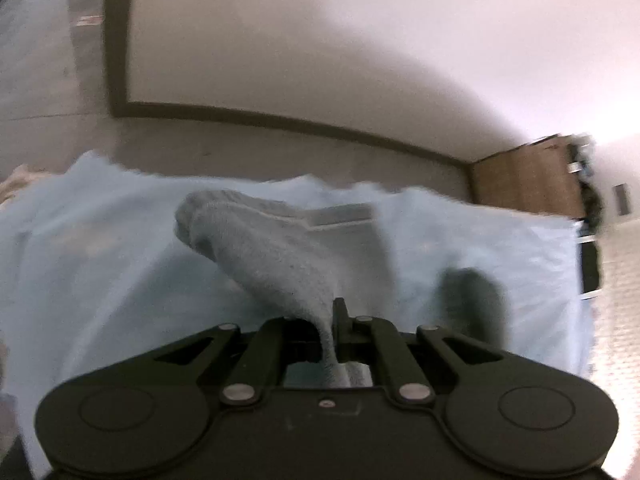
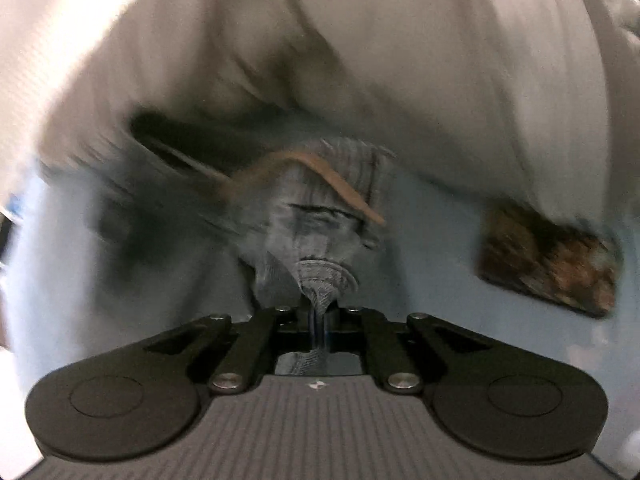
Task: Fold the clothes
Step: 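Grasp the waistband with the right tool while the left tool holds the leg hem, then lay the stretched trousers flat on the sheet and open both tools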
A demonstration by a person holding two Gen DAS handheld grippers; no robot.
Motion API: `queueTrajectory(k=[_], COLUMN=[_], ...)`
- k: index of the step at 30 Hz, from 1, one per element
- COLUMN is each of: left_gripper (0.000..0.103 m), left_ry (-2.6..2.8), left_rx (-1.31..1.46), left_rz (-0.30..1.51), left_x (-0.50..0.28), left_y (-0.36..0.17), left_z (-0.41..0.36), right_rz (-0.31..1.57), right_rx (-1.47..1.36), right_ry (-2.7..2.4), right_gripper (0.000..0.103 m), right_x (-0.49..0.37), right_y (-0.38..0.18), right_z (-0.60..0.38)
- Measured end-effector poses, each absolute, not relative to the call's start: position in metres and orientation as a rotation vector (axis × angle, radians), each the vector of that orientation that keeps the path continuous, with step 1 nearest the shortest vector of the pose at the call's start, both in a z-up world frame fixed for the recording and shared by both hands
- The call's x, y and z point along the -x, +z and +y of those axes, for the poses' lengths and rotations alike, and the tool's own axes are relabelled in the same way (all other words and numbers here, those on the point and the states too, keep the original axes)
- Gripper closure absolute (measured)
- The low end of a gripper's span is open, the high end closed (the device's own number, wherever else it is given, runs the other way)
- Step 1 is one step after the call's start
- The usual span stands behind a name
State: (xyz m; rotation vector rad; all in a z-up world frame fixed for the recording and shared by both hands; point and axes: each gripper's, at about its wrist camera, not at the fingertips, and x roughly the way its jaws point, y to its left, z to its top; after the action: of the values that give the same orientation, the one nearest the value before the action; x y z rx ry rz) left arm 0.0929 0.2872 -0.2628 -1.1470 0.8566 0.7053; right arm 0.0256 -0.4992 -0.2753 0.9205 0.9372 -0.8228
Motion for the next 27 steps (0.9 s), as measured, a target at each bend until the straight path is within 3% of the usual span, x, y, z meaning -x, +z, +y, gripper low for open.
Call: queueTrajectory(k=[3, 6, 7, 8, 11, 12, 21, 27], left_gripper=[0.097, 0.091, 0.084, 0.074, 0.056, 0.055, 0.042, 0.039], left_ry=[0.728, 0.732, 0.729, 0.729, 0.737, 0.735, 0.666, 0.647], left_rx=[1.159, 1.182, 1.197, 1.220, 1.297, 1.322, 1.420, 1.373], left_rz=[0.902, 0.907, 0.911, 0.903, 0.861, 0.851, 0.873, 0.991], left_x=[-0.079, -0.070, -0.068, -0.066, -0.061, -0.062, -0.091, -0.086], left_y=[-0.278, -0.278, -0.276, -0.273, -0.260, -0.254, -0.212, -0.231], left_z=[0.286, 0.283, 0.283, 0.284, 0.288, 0.289, 0.299, 0.312], right_rz=[1.026, 1.024, 1.037, 1.045, 1.033, 1.021, 1.011, 1.033], right_rx=[-0.897, -0.907, -0.899, -0.885, -0.864, -0.864, -0.713, -0.670], right_ry=[-0.830, -0.859, -0.858, -0.858, -0.864, -0.860, -0.792, -0.721], right_gripper=[0.096, 0.090, 0.088, 0.080, 0.045, 0.042, 0.042, 0.042], right_x=[-0.018, -0.019, -0.022, -0.023, -0.022, -0.021, -0.024, -0.037], right_y=[-0.304, -0.301, -0.296, -0.294, -0.278, -0.271, -0.219, -0.207], right_z=[-0.492, -0.487, -0.485, -0.486, -0.483, -0.480, -0.414, -0.357])
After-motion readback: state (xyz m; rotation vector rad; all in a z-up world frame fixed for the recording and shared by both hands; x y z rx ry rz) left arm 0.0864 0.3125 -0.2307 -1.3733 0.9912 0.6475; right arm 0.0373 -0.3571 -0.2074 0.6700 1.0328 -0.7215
